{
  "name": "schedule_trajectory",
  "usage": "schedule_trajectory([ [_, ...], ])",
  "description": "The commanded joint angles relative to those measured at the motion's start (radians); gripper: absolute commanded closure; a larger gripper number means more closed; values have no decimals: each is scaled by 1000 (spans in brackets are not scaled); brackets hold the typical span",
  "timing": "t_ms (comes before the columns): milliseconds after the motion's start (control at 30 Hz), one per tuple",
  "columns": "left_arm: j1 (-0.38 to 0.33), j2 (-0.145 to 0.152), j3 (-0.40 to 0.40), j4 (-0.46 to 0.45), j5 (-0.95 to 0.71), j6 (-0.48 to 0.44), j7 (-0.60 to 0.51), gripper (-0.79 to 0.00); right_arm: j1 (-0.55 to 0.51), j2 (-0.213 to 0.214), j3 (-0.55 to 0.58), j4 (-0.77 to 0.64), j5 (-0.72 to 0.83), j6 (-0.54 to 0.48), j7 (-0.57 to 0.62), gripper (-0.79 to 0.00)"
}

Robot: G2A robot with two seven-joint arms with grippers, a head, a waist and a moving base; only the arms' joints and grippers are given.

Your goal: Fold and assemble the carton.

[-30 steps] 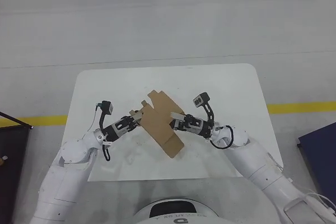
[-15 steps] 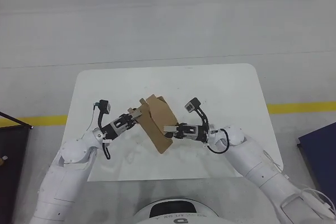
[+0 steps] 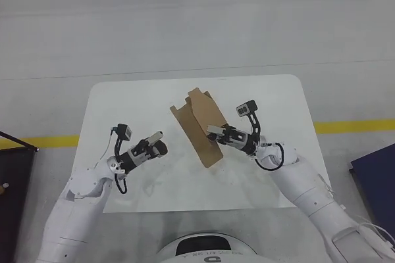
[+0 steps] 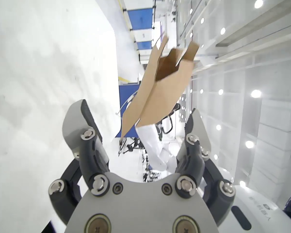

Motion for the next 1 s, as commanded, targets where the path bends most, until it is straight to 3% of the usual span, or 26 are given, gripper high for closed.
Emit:
schedule_trajectory([
  [0, -6, 0, 15, 3, 25, -2, -19, -785, 4, -2, -1, -2, -15, 2, -4, 0],
  [433, -97, -19, 113, 36, 42, 46, 67, -785, -5, -19, -75, -91, 10, 40, 146, 0],
  [800, -72, -12, 66, 48, -18, -5, 59, -785, -6, -11, -22, -75, -82, -9, 117, -9],
  [833, -67, -11, 59, 46, -19, -9, 56, -785, -8, -10, -15, -77, -89, -17, 110, -369],
  [867, -62, -9, 52, 45, -20, -11, 54, -785, -11, -9, -10, -81, -92, -25, 103, -603],
  [933, -55, -7, 41, 39, -22, -13, 52, -785, -15, -9, 1, -90, -94, -54, 84, -523],
  [967, -52, -6, 38, 36, -21, -13, 52, -785, -16, -10, 6, -93, -99, -74, 69, -443],
])
